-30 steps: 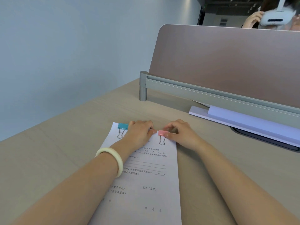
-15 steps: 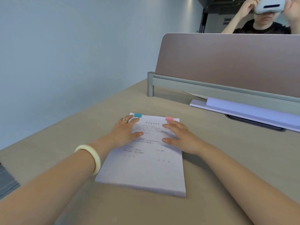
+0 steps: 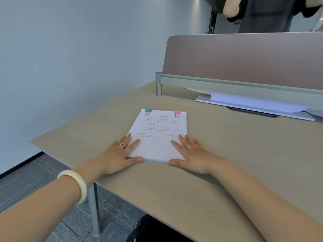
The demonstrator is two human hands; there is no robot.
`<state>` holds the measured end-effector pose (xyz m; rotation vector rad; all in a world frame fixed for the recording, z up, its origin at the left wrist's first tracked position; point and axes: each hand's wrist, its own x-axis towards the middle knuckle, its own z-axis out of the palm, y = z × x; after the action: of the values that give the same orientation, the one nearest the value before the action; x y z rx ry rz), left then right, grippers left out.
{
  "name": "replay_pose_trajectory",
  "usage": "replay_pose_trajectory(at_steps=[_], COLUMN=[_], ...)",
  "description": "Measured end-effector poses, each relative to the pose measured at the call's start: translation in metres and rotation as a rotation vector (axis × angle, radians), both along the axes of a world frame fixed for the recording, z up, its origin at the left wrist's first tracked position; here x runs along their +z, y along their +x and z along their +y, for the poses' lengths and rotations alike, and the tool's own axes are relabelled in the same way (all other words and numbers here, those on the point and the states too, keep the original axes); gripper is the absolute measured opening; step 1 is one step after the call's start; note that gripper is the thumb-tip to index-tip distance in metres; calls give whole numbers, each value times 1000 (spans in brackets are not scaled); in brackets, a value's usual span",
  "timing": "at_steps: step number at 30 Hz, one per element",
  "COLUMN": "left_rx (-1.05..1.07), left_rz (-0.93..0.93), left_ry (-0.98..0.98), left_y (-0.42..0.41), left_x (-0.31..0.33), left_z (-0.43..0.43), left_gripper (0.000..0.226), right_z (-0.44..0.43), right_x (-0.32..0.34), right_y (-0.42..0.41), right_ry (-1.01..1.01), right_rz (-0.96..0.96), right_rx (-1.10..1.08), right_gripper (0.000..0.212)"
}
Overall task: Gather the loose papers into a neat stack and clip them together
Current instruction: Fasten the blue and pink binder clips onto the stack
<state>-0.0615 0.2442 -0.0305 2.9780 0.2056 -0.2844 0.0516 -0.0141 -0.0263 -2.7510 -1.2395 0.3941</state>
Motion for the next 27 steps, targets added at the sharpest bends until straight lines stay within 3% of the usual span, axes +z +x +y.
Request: replay_pose_trajectory(at_steps=[3,8,14,24,27], left_rx=[-11,24,56,59,73], left_rz=[-26,-37,-74,-131,-145], left_ry=[25,14,67,49,61], left_y=[5,40,99,123,122], left_x=[0,0,-2,-7,-7], left_z=[7,42,90,114,113], left_gripper=[126,125,90,114,100], right_z=[6,41,93,116,116], right_x=[0,-5,-4,-7,-7], right_y=[-6,14,60,79,78], right_ry=[11,55,70,76,84], right_rz=[-9,-15,-27,-40,-48], right_rx=[-32,-127,-186,-210,-214], right_gripper=[113,87,86,86,85])
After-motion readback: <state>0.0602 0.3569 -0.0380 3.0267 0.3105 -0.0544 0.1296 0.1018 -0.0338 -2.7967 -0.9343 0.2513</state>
